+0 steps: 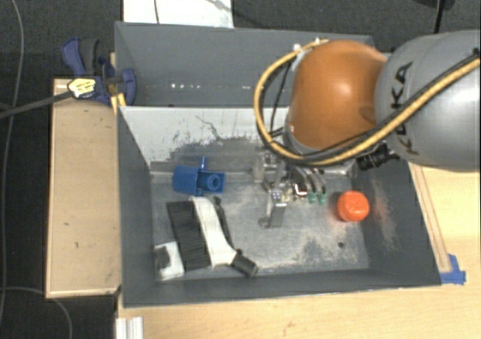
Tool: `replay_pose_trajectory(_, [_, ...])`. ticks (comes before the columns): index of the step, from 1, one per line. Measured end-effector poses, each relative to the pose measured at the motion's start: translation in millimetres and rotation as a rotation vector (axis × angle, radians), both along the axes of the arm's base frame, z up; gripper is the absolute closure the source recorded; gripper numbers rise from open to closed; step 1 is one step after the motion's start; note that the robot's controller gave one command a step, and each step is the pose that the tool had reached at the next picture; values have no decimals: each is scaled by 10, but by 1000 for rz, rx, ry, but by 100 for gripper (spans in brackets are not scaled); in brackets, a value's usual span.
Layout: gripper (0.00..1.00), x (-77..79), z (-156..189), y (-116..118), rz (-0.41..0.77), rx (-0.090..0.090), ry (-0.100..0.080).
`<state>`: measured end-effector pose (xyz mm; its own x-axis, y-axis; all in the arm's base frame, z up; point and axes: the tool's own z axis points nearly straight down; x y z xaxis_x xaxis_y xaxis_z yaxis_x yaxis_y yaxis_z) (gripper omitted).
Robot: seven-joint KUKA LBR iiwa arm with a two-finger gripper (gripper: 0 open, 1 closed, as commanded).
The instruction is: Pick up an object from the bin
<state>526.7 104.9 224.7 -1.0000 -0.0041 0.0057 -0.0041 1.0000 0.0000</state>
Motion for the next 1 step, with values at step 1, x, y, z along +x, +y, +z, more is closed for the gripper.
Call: replay_pose_trajectory(1, [0,15,47,-7,-3,1,-9])
